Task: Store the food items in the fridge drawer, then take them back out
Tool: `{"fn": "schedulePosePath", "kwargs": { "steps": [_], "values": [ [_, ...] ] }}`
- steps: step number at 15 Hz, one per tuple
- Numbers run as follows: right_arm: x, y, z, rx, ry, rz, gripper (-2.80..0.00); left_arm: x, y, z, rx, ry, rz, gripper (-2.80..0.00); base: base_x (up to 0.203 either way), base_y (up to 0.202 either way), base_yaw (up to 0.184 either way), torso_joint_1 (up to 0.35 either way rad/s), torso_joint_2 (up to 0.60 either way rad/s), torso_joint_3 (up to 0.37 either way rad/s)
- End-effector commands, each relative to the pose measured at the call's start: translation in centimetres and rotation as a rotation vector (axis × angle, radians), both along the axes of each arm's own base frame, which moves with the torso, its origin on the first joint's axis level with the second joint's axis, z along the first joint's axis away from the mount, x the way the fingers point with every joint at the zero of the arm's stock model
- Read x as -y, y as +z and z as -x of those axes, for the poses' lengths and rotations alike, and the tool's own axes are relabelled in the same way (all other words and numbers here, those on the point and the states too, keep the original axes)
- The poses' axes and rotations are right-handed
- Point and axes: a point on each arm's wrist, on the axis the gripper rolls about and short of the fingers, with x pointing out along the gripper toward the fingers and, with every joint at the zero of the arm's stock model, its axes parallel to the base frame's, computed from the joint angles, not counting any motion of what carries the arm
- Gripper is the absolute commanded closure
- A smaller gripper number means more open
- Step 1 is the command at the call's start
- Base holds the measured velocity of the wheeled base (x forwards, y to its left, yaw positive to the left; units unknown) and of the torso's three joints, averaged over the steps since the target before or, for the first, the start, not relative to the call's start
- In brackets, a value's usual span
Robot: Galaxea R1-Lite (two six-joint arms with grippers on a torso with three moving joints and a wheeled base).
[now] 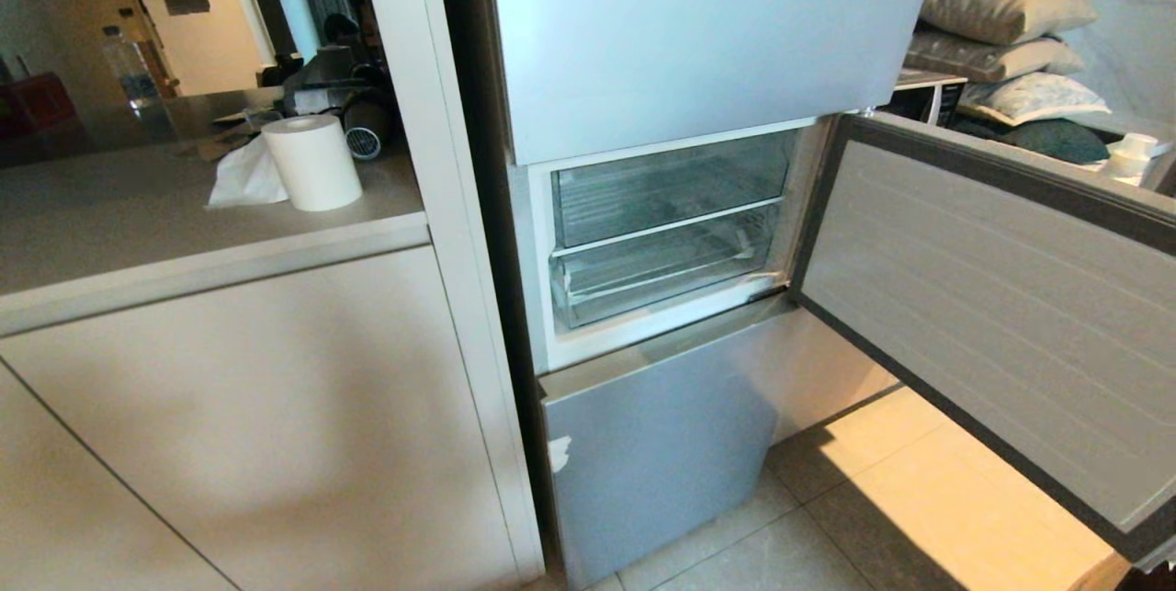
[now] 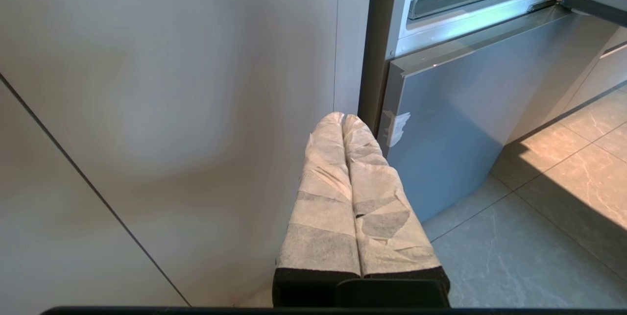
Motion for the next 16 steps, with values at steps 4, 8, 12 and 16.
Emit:
{"fn": "schedulePosePath", "kwargs": {
  "steps": [4,8,12,16],
  "values": [
    [-8.6,10.7,4.8,0.169,0.029,0.249,0.00,0.0,0.0,0.0,-0.001,0.000,0.000,0.00,0.000,0.000,0.000,0.000,0.00,0.000],
    [-12.2,21.0,6.6,0.382,0.046,0.326,0.00,0.0,0.0,0.0,-0.001,0.000,-0.001,0.00,0.000,0.000,0.000,0.000,0.00,0.000],
    [-7.7,18.0,5.9,0.337,-0.307,0.384,0.00,0.0,0.0,0.0,-0.001,0.000,0.000,0.00,0.000,0.000,0.000,0.000,0.00,0.000],
    [-2.8,9.8,3.9,0.119,-0.474,0.273,0.00,0.0,0.0,0.0,-0.001,0.000,0.000,0.00,0.000,0.000,0.000,0.000,0.00,0.000]
  ]
}}
